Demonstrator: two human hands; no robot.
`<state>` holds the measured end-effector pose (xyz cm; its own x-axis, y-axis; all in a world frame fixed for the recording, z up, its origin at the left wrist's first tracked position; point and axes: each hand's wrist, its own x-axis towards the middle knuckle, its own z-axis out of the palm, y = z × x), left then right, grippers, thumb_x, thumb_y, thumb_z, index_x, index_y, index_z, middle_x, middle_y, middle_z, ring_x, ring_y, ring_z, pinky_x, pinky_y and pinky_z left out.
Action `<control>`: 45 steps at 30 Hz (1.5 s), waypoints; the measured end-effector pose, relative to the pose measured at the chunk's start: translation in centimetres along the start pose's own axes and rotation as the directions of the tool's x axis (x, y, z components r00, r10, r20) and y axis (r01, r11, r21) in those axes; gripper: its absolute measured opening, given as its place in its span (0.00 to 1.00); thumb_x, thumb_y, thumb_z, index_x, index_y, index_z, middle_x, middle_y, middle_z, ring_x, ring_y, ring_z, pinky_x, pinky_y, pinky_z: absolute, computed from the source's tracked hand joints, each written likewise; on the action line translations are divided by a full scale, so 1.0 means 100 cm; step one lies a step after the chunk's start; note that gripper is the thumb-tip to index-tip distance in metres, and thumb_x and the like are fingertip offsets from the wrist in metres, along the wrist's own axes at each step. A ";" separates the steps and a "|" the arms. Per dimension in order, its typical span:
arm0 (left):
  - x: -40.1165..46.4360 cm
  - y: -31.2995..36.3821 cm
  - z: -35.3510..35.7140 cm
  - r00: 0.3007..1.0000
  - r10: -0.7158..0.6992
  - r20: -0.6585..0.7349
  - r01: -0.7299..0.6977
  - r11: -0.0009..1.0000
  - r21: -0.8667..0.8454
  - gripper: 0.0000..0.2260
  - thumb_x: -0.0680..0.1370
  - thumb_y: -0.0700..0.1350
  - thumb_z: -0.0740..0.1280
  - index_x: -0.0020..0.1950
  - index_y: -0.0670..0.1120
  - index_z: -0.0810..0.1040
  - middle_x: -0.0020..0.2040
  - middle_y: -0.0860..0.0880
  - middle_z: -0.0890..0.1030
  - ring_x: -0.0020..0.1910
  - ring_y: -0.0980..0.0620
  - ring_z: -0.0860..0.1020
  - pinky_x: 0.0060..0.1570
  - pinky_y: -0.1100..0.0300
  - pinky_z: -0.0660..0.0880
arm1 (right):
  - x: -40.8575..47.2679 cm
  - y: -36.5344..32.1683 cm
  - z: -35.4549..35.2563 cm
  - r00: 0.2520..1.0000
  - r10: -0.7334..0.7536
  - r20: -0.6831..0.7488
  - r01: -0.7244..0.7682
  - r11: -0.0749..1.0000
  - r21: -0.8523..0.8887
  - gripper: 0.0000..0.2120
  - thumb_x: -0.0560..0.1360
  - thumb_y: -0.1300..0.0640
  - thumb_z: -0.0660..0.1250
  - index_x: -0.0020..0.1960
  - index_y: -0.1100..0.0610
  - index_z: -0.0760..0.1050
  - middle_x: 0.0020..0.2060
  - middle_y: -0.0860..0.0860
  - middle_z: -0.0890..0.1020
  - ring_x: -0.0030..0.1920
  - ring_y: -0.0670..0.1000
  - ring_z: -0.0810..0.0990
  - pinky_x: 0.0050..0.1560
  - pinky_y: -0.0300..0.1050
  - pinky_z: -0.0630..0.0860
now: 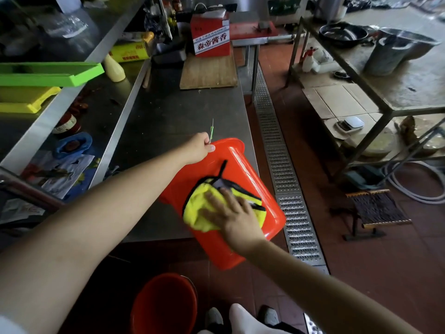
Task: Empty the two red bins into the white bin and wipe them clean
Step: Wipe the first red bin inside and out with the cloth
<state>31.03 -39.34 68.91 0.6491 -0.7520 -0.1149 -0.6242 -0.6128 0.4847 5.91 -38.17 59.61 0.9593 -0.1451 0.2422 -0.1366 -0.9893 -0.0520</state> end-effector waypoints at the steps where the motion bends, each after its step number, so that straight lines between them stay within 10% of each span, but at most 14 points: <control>1: 0.000 0.000 0.001 1.000 0.000 -0.007 0.000 1.000 0.008 0.12 0.78 0.51 0.69 0.46 0.43 0.74 0.38 0.49 0.74 0.35 0.51 0.71 0.33 0.59 0.65 | 0.002 0.019 -0.005 0.994 0.107 0.007 -0.107 0.992 0.066 0.30 0.74 0.48 0.68 0.74 0.36 0.66 0.80 0.46 0.58 0.78 0.61 0.61 0.68 0.62 0.68; 5: 0.000 -0.003 0.002 1.000 -0.011 -0.008 0.011 1.000 0.026 0.11 0.79 0.53 0.67 0.46 0.46 0.73 0.41 0.49 0.77 0.38 0.50 0.74 0.34 0.58 0.68 | 0.005 0.092 -0.012 0.820 0.535 0.203 -0.566 0.705 0.429 0.26 0.79 0.45 0.67 0.75 0.38 0.66 0.78 0.46 0.62 0.74 0.58 0.66 0.67 0.59 0.71; 8: 0.000 -0.001 0.007 0.999 -0.034 -0.018 0.034 0.999 0.010 0.10 0.80 0.54 0.65 0.43 0.50 0.71 0.43 0.50 0.76 0.39 0.53 0.74 0.32 0.59 0.67 | 0.007 0.103 -0.012 0.759 0.594 0.268 -0.635 0.583 0.506 0.25 0.79 0.45 0.66 0.75 0.40 0.67 0.78 0.48 0.64 0.74 0.58 0.68 0.67 0.59 0.70; 13: 0.002 0.007 0.008 0.998 -0.040 -0.043 0.041 0.999 0.022 0.11 0.79 0.53 0.67 0.45 0.47 0.72 0.45 0.47 0.76 0.42 0.48 0.74 0.38 0.56 0.66 | -0.010 0.017 -0.008 0.968 0.250 0.023 -0.251 0.967 0.054 0.30 0.75 0.48 0.68 0.75 0.34 0.63 0.81 0.48 0.56 0.78 0.64 0.59 0.67 0.65 0.67; 18: 0.000 0.005 0.011 0.999 -0.030 -0.033 0.031 1.000 0.000 0.10 0.80 0.52 0.64 0.43 0.49 0.70 0.47 0.48 0.75 0.40 0.53 0.72 0.34 0.58 0.65 | -0.042 -0.024 0.009 0.986 -0.156 0.062 0.165 0.967 -0.195 0.26 0.76 0.46 0.69 0.73 0.36 0.69 0.79 0.48 0.60 0.78 0.61 0.59 0.71 0.63 0.65; 23: -0.002 0.003 0.009 0.998 -0.036 -0.042 0.033 0.997 -0.065 0.11 0.80 0.51 0.66 0.48 0.43 0.73 0.48 0.45 0.77 0.44 0.47 0.75 0.41 0.55 0.70 | -0.035 0.035 -0.010 0.973 0.231 0.001 -0.228 0.958 0.174 0.31 0.74 0.45 0.69 0.75 0.35 0.64 0.80 0.44 0.57 0.79 0.58 0.59 0.69 0.61 0.66; 33: -0.005 0.011 0.015 0.996 -0.055 -0.073 0.049 0.996 -0.078 0.11 0.82 0.51 0.63 0.58 0.46 0.75 0.56 0.46 0.77 0.52 0.48 0.76 0.47 0.55 0.70 | -0.035 0.108 -0.001 0.672 0.698 0.246 -0.663 0.419 0.620 0.24 0.78 0.40 0.66 0.73 0.42 0.70 0.76 0.47 0.68 0.73 0.55 0.70 0.69 0.57 0.69; 37: -0.002 0.014 0.019 0.992 -0.083 -0.093 0.075 0.994 -0.085 0.10 0.81 0.50 0.64 0.58 0.45 0.75 0.57 0.44 0.78 0.53 0.46 0.76 0.50 0.53 0.73 | -0.047 0.071 -0.004 0.762 0.639 0.109 -0.621 0.673 0.402 0.26 0.78 0.44 0.64 0.75 0.37 0.65 0.79 0.47 0.62 0.75 0.58 0.64 0.68 0.61 0.67; 41: 0.005 0.023 0.020 0.992 -0.092 -0.092 0.086 0.994 -0.061 0.12 0.81 0.51 0.65 0.58 0.44 0.75 0.57 0.43 0.79 0.55 0.43 0.78 0.57 0.48 0.76 | -0.077 0.015 0.014 0.963 0.245 -0.115 -0.237 0.968 0.078 0.32 0.76 0.47 0.67 0.77 0.35 0.59 0.81 0.48 0.55 0.79 0.62 0.56 0.66 0.63 0.64; 45: 0.009 0.027 0.019 0.992 -0.113 -0.059 0.107 0.988 -0.109 0.13 0.80 0.52 0.65 0.59 0.46 0.76 0.56 0.45 0.79 0.54 0.44 0.78 0.57 0.47 0.76 | -0.109 0.025 0.026 0.992 0.048 -0.116 -0.052 0.998 -0.031 0.40 0.73 0.53 0.70 0.80 0.38 0.55 0.81 0.50 0.54 0.80 0.62 0.52 0.67 0.63 0.65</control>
<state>29.09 -42.09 68.43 0.7403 -0.6619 -0.1176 -0.5005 -0.6595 0.5609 -4.28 -38.98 54.35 0.9165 -0.1932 0.3503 -0.1934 -0.9805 -0.0347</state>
